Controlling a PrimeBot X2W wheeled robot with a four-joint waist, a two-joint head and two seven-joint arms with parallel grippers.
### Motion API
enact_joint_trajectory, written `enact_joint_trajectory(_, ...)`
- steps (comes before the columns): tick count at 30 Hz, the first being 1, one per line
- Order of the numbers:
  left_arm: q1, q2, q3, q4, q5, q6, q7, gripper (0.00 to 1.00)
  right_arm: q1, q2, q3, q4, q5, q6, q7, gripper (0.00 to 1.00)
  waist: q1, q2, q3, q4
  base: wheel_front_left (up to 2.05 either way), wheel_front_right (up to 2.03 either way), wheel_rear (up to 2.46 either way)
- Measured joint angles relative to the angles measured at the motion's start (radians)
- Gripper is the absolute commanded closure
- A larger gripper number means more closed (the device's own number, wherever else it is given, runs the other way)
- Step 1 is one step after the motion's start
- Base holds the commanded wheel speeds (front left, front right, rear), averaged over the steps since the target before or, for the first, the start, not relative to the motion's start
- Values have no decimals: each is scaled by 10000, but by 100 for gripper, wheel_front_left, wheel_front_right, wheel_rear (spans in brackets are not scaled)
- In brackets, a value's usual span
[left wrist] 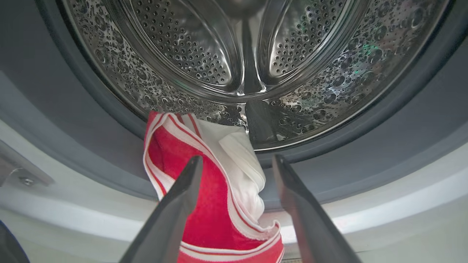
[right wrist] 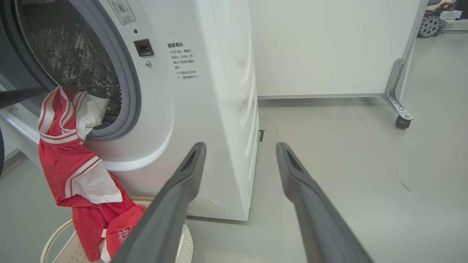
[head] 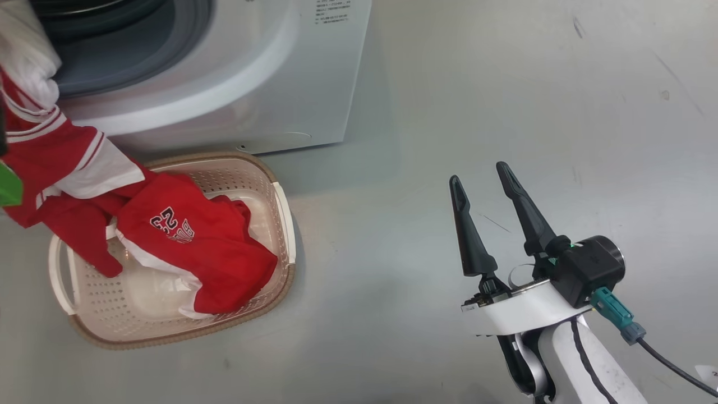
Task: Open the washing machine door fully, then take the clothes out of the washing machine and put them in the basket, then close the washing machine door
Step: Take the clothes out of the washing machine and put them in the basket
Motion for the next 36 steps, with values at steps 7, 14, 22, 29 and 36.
enact_joint_trajectory(7, -896, 531, -186, 878, 284, 109, 826, 0, -311, -4, 184, -81, 109, -144, 0, 0, 0, 0, 536, -519, 0, 0, 0)
enact_joint_trajectory(14, -1551, 901, -368, 1854, 869, 424, 1271, 0, -541, 0, 293, -127, 215, -307, 0, 0, 0, 0, 993, -851, 0, 0, 0)
enact_joint_trajectory(22, -2233, 959, -420, 2499, 980, 612, 1390, 0, -604, -2, 393, -127, 286, -405, 0, 0, 0, 0, 1237, -953, 0, 0, 0)
enact_joint_trajectory(29, -2723, 959, -702, 3112, 1081, 608, 1716, 0, -769, -2, 506, -127, 286, -479, 0, 0, 1, 0, 1342, -953, 0, 0, 0)
enact_joint_trajectory(36, -3129, 955, -761, 3567, 1149, 537, 1883, 100, -838, -2, 537, -125, 288, -497, 0, 0, 0, 0, 1383, -965, 0, 0, 0)
